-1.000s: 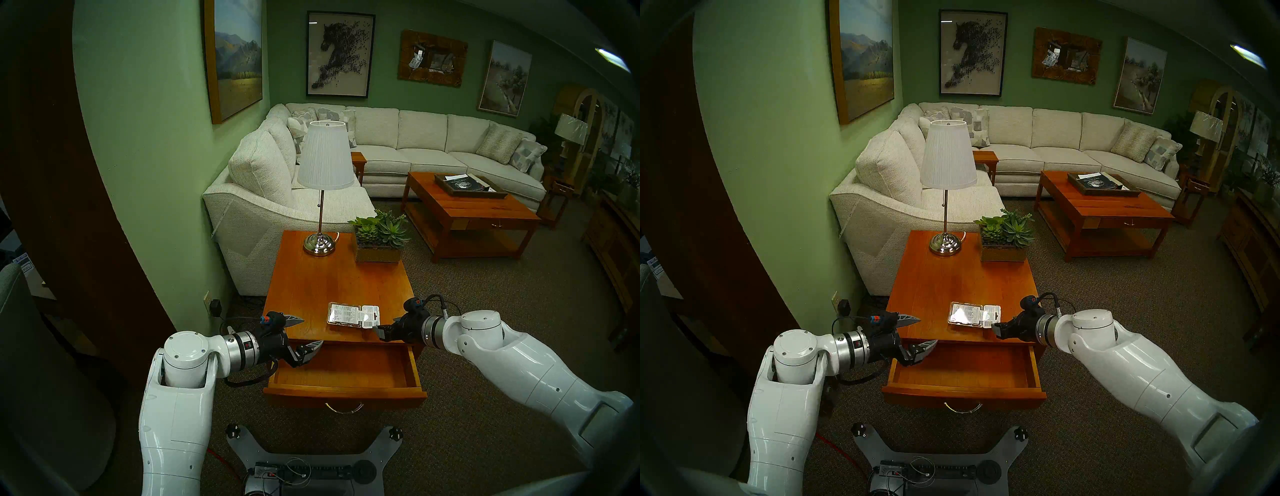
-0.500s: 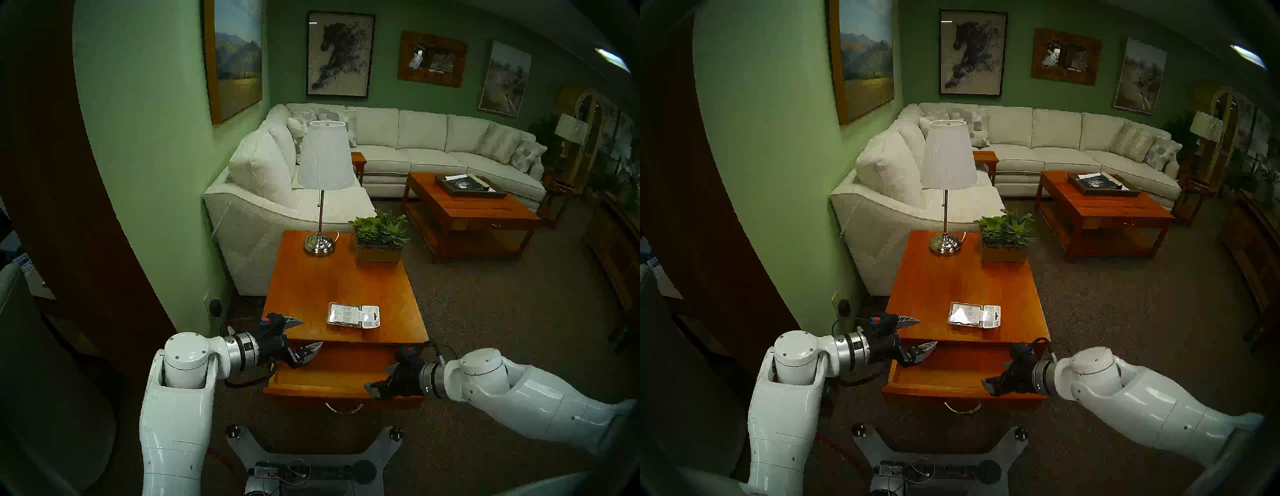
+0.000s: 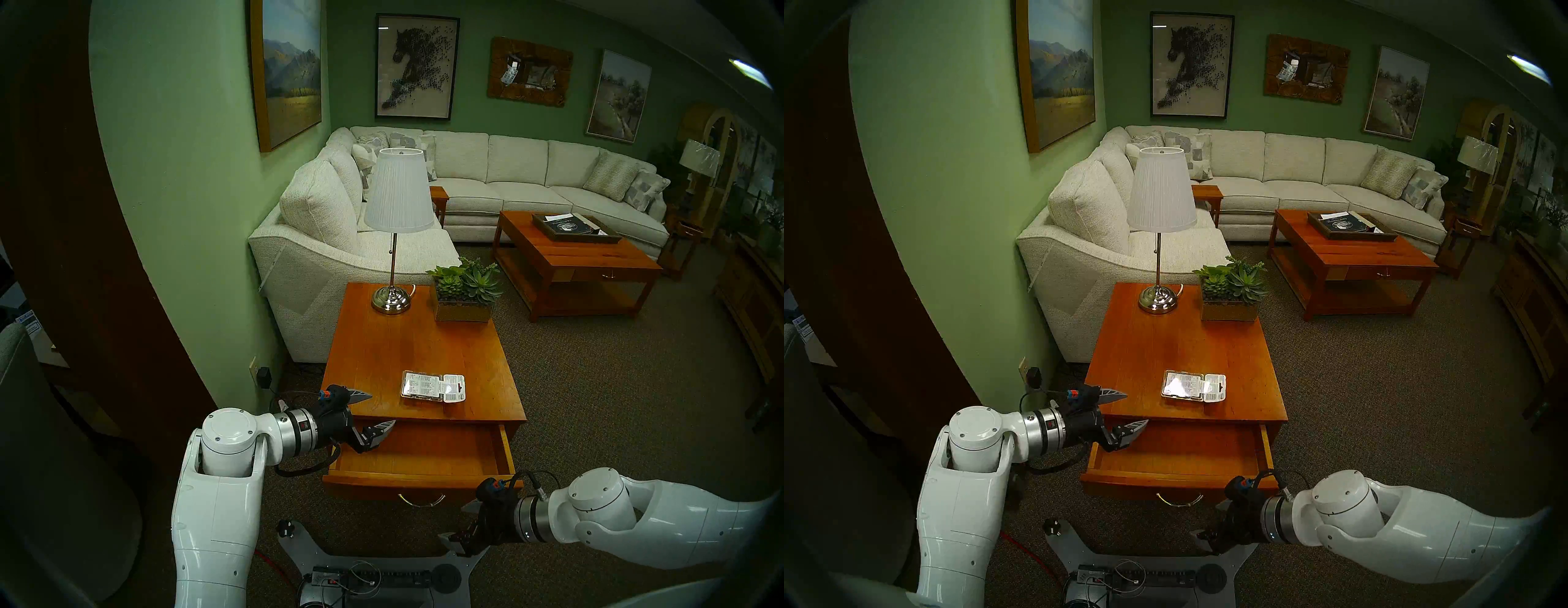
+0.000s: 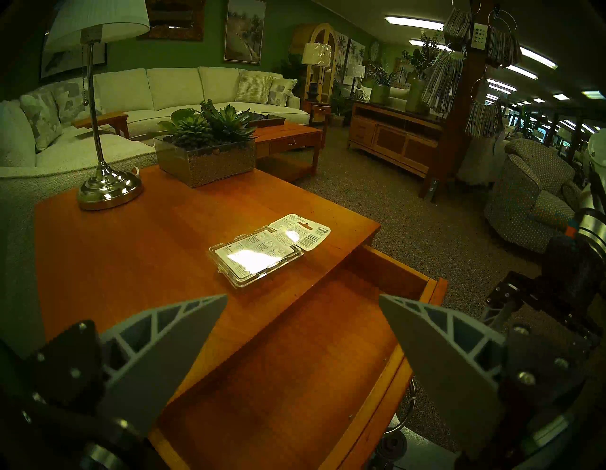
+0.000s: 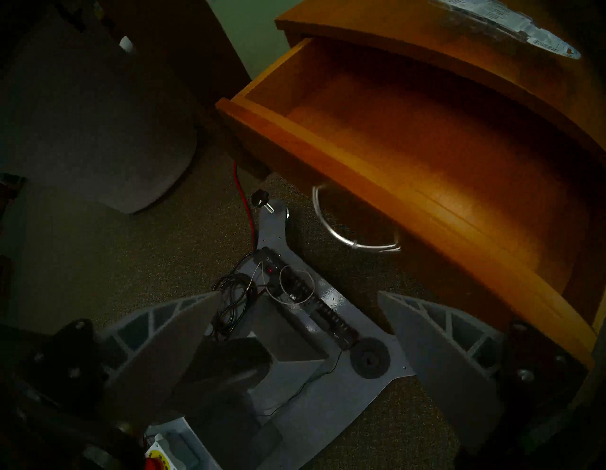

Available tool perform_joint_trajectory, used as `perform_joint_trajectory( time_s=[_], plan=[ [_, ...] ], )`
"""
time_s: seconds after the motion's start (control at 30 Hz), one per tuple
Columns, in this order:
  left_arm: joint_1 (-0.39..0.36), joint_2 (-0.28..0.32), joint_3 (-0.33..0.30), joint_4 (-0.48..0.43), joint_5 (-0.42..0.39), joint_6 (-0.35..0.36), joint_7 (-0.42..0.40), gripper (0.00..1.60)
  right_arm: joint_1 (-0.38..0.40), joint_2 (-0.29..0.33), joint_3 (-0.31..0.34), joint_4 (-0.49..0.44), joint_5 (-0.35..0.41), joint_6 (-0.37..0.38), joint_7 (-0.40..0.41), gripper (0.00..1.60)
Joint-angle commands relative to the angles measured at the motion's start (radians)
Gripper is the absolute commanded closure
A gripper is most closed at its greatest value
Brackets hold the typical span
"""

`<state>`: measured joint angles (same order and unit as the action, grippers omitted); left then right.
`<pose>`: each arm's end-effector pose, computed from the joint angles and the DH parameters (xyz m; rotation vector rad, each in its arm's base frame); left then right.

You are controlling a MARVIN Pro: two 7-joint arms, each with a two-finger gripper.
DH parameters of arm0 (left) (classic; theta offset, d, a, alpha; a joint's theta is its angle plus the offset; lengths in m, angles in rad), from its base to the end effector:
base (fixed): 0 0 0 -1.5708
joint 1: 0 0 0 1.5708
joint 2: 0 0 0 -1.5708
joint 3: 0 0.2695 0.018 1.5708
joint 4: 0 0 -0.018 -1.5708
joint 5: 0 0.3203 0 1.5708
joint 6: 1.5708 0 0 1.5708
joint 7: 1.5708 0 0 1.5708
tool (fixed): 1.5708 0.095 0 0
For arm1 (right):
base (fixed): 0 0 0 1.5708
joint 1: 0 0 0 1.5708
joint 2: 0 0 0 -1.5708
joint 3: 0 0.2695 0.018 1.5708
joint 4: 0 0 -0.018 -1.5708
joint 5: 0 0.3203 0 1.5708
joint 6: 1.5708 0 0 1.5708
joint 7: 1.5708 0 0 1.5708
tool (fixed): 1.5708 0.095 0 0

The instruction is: Open the drawer, take out the contents and close the drawer

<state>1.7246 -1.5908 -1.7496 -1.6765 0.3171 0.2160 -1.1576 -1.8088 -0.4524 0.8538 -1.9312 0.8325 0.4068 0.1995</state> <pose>0.3393 -0.0171 -0.3401 2.0287 -0.9326 1.2632 0.1943 -0.0076 -0.3921 -2.4182 -0.8733 -0.5682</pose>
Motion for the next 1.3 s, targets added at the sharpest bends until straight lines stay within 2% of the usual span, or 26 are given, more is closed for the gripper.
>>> perform_joint_trajectory(
  time_s=[0.0, 0.03, 0.07, 0.1, 0.13, 0.2, 0.23, 0.3, 0.33, 0.47, 0.5, 0.53, 0.63, 0.73, 0.9, 1.03, 1.27],
  plan=[
    [-0.024, -0.004, 0.002, -0.023, -0.007, -0.004, 0.000, 0.00, -0.074, 0.103, 0.004, -0.108, -0.003, -0.038, -0.030, 0.00],
    [-0.024, -0.005, 0.002, -0.023, -0.007, -0.004, 0.000, 0.00, -0.083, 0.113, 0.005, -0.116, -0.005, -0.044, -0.039, 0.00],
    [-0.026, -0.006, 0.002, -0.025, -0.007, -0.005, -0.001, 0.00, -0.115, 0.145, 0.015, -0.153, -0.005, -0.064, -0.074, 0.60],
    [-0.026, -0.006, 0.002, -0.025, -0.007, -0.005, -0.001, 0.00, -0.115, 0.145, 0.015, -0.153, -0.005, -0.064, -0.074, 0.60],
    [-0.026, -0.006, 0.002, -0.026, -0.007, -0.005, -0.001, 0.00, -0.128, 0.173, 0.018, -0.178, -0.004, -0.074, -0.095, 0.85],
    [-0.027, -0.007, 0.001, -0.028, -0.008, -0.005, -0.002, 0.00, -0.147, 0.175, 0.031, -0.182, -0.003, -0.091, -0.129, 1.12],
    [-0.027, -0.008, 0.001, -0.029, -0.008, -0.005, -0.003, 0.00, -0.159, 0.202, 0.035, -0.195, 0.003, -0.108, -0.154, 1.20],
    [-0.028, -0.008, 0.001, -0.031, -0.009, -0.005, -0.004, 0.00, -0.178, 0.217, 0.048, -0.202, 0.011, -0.139, -0.196, 1.53],
    [-0.028, -0.009, 0.000, -0.032, -0.009, -0.005, -0.004, 0.00, -0.191, 0.236, 0.052, -0.210, 0.017, -0.162, -0.223, 1.60],
    [-0.027, -0.011, -0.001, -0.037, -0.010, -0.003, -0.007, 0.00, -0.228, 0.240, 0.079, -0.198, 0.047, -0.242, -0.305, 1.60],
    [-0.027, -0.011, -0.002, -0.038, -0.010, -0.002, -0.007, 0.00, -0.231, 0.227, 0.093, -0.186, 0.054, -0.235, -0.300, 1.60],
    [-0.026, -0.012, -0.003, -0.040, -0.010, -0.001, -0.008, 0.00, -0.244, 0.208, 0.102, -0.170, 0.067, -0.278, -0.350, 1.60],
    [-0.026, -0.013, -0.003, -0.042, -0.010, 0.001, -0.010, 0.00, -0.241, 0.179, 0.103, -0.147, 0.077, -0.307, -0.384, 1.60],
    [-0.026, -0.014, -0.004, -0.043, -0.009, 0.002, -0.011, 0.00, -0.206, 0.117, 0.091, -0.115, 0.075, -0.279, -0.420, 1.60],
    [-0.026, -0.016, -0.006, -0.044, -0.008, 0.002, -0.013, 0.00, -0.141, 0.042, 0.082, -0.055, 0.074, -0.218, -0.380, 1.60],
    [-0.026, -0.017, -0.007, -0.044, -0.007, 0.002, -0.014, 0.00, -0.133, 0.048, 0.082, -0.059, 0.070, -0.204, -0.380, 1.60],
    [-0.026, -0.019, -0.008, -0.045, -0.005, 0.003, -0.016, 0.00, -0.184, 0.121, 0.097, -0.116, 0.086, -0.227, -0.395, 1.60]
  ],
)
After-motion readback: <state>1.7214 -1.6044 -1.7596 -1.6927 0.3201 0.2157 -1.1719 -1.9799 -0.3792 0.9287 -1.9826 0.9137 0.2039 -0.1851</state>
